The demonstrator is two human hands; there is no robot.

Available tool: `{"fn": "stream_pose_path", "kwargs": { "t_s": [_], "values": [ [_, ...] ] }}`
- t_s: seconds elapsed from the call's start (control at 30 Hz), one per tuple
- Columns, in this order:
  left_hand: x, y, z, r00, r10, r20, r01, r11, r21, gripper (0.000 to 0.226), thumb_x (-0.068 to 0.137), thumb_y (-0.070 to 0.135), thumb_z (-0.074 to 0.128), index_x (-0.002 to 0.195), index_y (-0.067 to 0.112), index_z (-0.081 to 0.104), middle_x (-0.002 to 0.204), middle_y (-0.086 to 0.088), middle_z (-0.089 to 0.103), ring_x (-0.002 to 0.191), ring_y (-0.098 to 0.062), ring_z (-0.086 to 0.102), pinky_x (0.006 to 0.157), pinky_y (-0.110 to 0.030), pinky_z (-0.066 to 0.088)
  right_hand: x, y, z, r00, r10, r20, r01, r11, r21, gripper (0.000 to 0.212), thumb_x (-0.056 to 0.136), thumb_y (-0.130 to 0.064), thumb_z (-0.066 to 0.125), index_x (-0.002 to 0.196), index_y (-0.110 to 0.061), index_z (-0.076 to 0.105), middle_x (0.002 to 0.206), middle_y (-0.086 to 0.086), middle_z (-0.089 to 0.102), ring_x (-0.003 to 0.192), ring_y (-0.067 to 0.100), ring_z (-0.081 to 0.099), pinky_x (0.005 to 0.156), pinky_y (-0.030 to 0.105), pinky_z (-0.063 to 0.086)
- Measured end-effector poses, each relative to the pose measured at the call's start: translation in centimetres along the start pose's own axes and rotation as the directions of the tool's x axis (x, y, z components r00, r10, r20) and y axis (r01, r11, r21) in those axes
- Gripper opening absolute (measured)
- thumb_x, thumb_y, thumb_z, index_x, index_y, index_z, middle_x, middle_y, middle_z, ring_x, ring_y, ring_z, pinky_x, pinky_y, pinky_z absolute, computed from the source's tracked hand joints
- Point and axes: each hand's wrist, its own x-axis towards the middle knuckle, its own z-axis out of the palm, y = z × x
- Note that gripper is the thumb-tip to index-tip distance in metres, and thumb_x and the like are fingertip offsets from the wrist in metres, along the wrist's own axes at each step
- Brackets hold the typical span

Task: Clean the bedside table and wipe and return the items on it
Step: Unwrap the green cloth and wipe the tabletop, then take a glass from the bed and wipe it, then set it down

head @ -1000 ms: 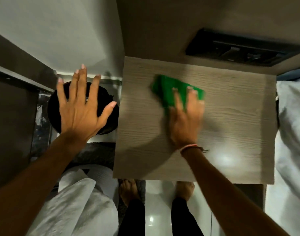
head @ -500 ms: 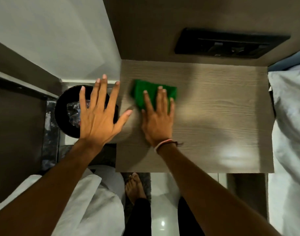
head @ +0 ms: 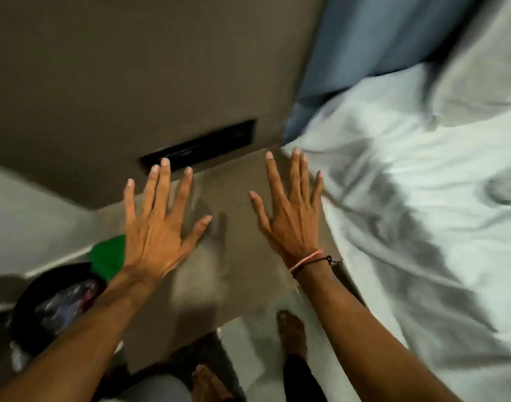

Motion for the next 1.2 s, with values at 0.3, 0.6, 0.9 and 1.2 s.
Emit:
{"fn": "stream_pose_path", "kwargs": {
  "t_s": [0.3,0.6,0.9,1.2],
  "values": [
    [13.9,30.7,-8.4,0.819,0.480,-0.314,-0.514,0.857,-0.032,0.077,0.098,0.067,0.028,0.159,0.021,0.016,0.165,-0.018,0.015,0.153,-0.031,0.019,0.120,-0.059,0.015,-1.6,26.8,-16.7,0.713,0.571,-0.406,-0.616,0.787,0.025,0.072,0.099,-0.057,0.042,0.159,-0.022,0.025,0.165,0.023,0.017,0.155,0.036,0.013,0.123,0.057,0.017],
    [18.5,46.8,-4.3,0.705,0.657,-0.266,-0.682,0.731,-0.003,0.078,0.099,0.068,0.021,0.159,0.019,0.013,0.166,-0.019,0.011,0.154,-0.029,0.012,0.121,-0.058,0.015,0.2,38.0,-14.9,0.361,0.930,-0.065,-0.838,0.354,0.416,0.103,0.080,-0.076,0.058,0.151,-0.006,0.033,0.134,0.017,0.059,0.126,0.038,0.050,0.105,0.046,0.037],
    [20.0,32.8,-2.2,0.829,0.486,-0.277,-0.515,0.856,-0.037,0.064,0.102,0.056,0.035,0.148,0.012,0.042,0.149,-0.024,0.044,0.137,-0.037,0.046,0.117,-0.059,0.025,5.0,36.9,-12.6,0.470,0.871,-0.147,-0.782,0.487,0.388,0.080,0.070,-0.045,0.070,0.137,-0.012,0.041,0.118,0.009,0.064,0.117,0.036,0.056,0.097,0.045,0.043],
    [8.3,10.1,0.5,0.975,0.203,-0.096,-0.209,0.976,-0.062,0.059,0.102,0.051,0.030,0.139,0.010,0.051,0.137,-0.022,0.055,0.119,-0.037,0.055,0.102,-0.051,0.040,3.2,23.0,-10.5,0.700,0.714,0.010,-0.356,0.337,0.872,0.093,0.067,-0.033,0.090,0.139,0.001,0.041,0.109,0.010,0.059,0.087,0.010,0.063,0.080,0.023,0.054]
  ]
}}
